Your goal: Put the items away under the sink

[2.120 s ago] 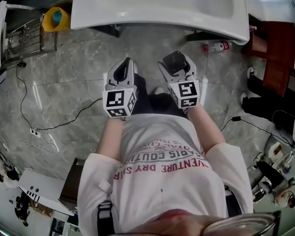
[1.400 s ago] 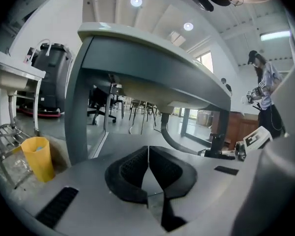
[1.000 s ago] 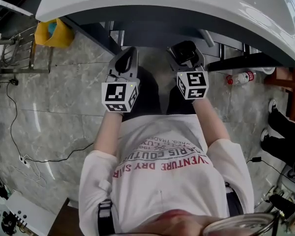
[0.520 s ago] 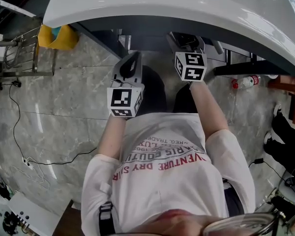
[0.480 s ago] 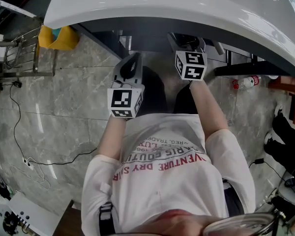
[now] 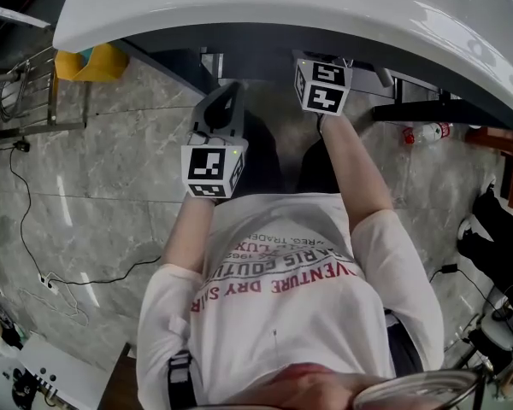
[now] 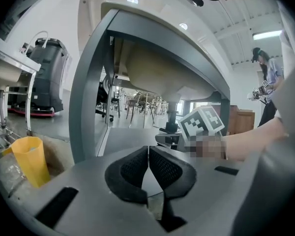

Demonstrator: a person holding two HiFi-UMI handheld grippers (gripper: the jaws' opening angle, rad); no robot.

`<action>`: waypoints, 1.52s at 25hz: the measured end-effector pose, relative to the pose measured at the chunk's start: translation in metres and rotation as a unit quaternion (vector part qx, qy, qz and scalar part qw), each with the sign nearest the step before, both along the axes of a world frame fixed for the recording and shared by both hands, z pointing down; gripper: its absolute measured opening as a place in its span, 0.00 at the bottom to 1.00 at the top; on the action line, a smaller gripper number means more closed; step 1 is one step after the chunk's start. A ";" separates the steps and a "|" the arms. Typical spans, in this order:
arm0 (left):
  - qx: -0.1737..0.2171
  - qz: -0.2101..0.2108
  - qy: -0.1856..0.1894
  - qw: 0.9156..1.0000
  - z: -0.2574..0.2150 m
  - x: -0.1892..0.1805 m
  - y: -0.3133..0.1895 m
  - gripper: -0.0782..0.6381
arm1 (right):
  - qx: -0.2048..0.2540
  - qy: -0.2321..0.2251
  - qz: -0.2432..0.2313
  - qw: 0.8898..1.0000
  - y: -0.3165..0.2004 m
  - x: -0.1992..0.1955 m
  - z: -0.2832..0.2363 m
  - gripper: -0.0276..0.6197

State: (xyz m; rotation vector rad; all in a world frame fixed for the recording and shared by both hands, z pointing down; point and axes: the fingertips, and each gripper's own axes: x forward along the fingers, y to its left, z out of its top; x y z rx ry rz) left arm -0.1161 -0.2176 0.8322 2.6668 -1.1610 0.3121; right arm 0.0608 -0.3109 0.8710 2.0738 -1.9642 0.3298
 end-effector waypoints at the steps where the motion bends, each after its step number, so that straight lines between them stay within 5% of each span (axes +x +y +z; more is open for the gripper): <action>1: -0.001 0.002 -0.001 1.000 0.002 0.000 0.001 0.15 | -0.001 0.000 0.010 1.000 -0.002 0.002 0.000 0.63; 11: -0.014 0.005 -0.006 1.000 0.009 0.001 -0.002 0.15 | 0.004 0.015 0.076 0.997 -0.006 0.013 -0.003 0.63; 20: -0.022 0.008 0.010 1.000 0.007 0.005 -0.002 0.15 | 0.046 -0.015 0.049 0.998 0.008 0.002 -0.019 0.63; 26: -0.027 0.009 0.029 0.999 0.008 0.023 0.002 0.15 | 0.069 -0.002 0.046 0.997 0.056 -0.001 -0.034 0.63; 31: -0.020 0.019 0.029 0.999 0.010 0.045 0.015 0.15 | 0.096 -0.039 0.007 0.995 0.100 -0.010 -0.038 0.61; 32: -0.020 0.021 0.029 0.999 0.011 0.050 0.019 0.15 | 0.101 -0.043 0.008 0.994 0.107 -0.009 -0.039 0.55; 34: -0.013 0.027 0.037 0.999 0.006 0.059 0.028 0.15 | 0.120 -0.050 0.023 0.991 0.121 -0.003 -0.042 0.24; 38: 0.021 0.038 0.054 0.998 -0.017 0.075 0.046 0.15 | 0.126 -0.084 0.028 0.988 0.142 0.005 -0.044 0.10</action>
